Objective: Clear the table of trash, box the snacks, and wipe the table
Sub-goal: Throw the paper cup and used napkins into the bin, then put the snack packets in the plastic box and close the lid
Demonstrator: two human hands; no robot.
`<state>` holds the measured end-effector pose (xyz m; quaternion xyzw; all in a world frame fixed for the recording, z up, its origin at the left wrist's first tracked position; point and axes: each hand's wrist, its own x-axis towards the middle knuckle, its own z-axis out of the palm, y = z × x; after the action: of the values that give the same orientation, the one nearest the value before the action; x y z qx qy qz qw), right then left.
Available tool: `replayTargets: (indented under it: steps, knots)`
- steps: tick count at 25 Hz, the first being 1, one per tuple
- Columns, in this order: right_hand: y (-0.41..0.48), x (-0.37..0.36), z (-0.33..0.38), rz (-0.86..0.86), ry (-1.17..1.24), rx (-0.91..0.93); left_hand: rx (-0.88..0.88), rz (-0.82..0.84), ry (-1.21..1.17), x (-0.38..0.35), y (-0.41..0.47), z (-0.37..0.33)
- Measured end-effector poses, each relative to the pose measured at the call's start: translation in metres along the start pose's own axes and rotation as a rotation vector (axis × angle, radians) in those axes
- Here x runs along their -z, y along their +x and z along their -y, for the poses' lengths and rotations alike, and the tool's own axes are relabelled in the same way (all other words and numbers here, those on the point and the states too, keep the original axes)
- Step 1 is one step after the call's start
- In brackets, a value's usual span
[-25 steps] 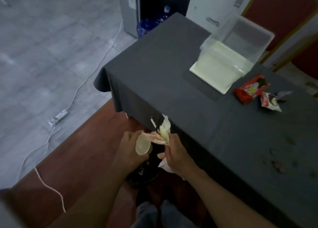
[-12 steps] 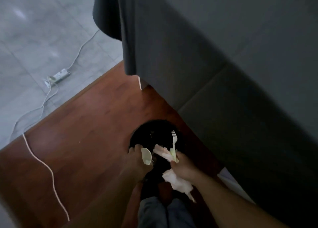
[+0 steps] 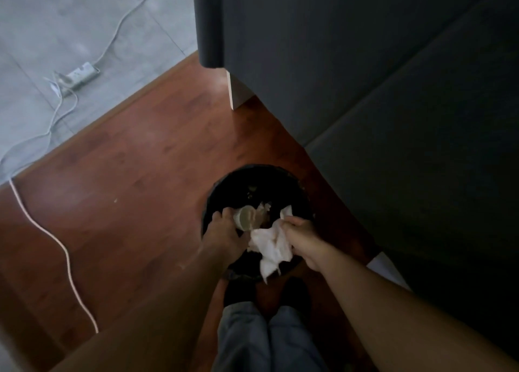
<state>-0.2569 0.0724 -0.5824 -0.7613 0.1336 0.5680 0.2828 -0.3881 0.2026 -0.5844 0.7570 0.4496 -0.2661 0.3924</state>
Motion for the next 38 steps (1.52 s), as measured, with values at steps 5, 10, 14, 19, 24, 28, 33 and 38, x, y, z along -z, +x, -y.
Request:
replayTargets:
  steps: [5, 10, 14, 19, 24, 28, 33, 38]
  knots:
    - [-0.031, 0.003, 0.019, -0.141, 0.077, 0.054, -0.047, 0.06, -0.01, 0.015, -0.013, -0.007]
    - [-0.104, 0.015, 0.039, -0.126, -0.026, 0.229, -0.145, 0.012, -0.023, 0.057, -0.048, -0.037]
    - [-0.189, 0.042, 0.063, -0.196, -0.073, 0.417, -0.247, -0.063, -0.081, 0.108, -0.103, -0.088]
    - [-0.314, 0.094, 0.097, -0.3, 0.011, 0.553, -0.478, -0.199, -0.162, 0.178, -0.199, -0.165]
    - [-0.41, 0.161, 0.108, -0.38, 0.179, 0.644, -0.721, -0.319, -0.123, 0.233, -0.282, -0.253]
    - [-0.448, 0.229, 0.096, -0.431, 0.309, 0.694, -0.845, -0.284, -0.087, 0.244, -0.315, -0.328]
    - [-0.47, 0.328, 0.073, -0.504, 0.464, 0.656, -0.956, -0.263, -0.138, 0.231, -0.341, -0.431]
    - [-0.466, 0.419, 0.079, -0.484, 0.52, 0.6, -0.962, -0.294, -0.118, 0.231, -0.356, -0.529]
